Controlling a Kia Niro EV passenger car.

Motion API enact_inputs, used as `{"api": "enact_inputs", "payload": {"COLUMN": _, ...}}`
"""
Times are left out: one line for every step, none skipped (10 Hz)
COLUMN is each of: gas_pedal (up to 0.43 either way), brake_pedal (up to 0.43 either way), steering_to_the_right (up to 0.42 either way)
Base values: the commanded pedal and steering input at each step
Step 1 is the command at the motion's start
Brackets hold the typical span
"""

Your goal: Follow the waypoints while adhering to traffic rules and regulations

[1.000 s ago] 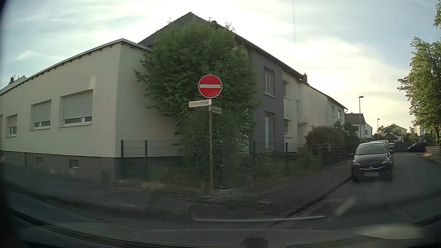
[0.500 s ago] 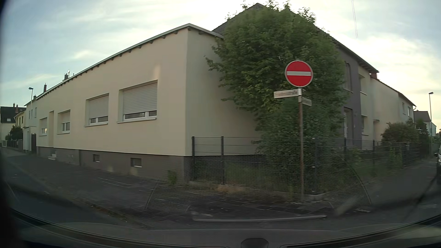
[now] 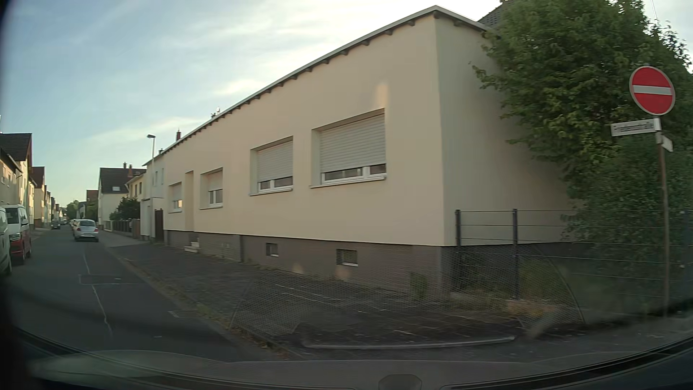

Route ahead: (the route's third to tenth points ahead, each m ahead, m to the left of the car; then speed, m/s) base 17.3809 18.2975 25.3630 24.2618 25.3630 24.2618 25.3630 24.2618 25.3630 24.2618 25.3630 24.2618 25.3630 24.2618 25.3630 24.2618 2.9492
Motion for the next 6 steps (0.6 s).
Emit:
{"api": "enact_inputs", "payload": {"gas_pedal": 0.098, "brake_pedal": 0.03, "steering_to_the_right": -0.826}}
{"api": "enact_inputs", "payload": {"gas_pedal": 0.098, "brake_pedal": 0.03, "steering_to_the_right": -0.808}}
{"api": "enact_inputs", "payload": {"gas_pedal": 0.098, "brake_pedal": 0.03, "steering_to_the_right": -0.77}}
{"api": "enact_inputs", "payload": {"gas_pedal": 0.098, "brake_pedal": 0.03, "steering_to_the_right": -0.731}}
{"api": "enact_inputs", "payload": {"gas_pedal": 0.098, "brake_pedal": 0.03, "steering_to_the_right": -0.688}}
{"api": "enact_inputs", "payload": {"gas_pedal": 0.098, "brake_pedal": 0.03, "steering_to_the_right": -0.649}}
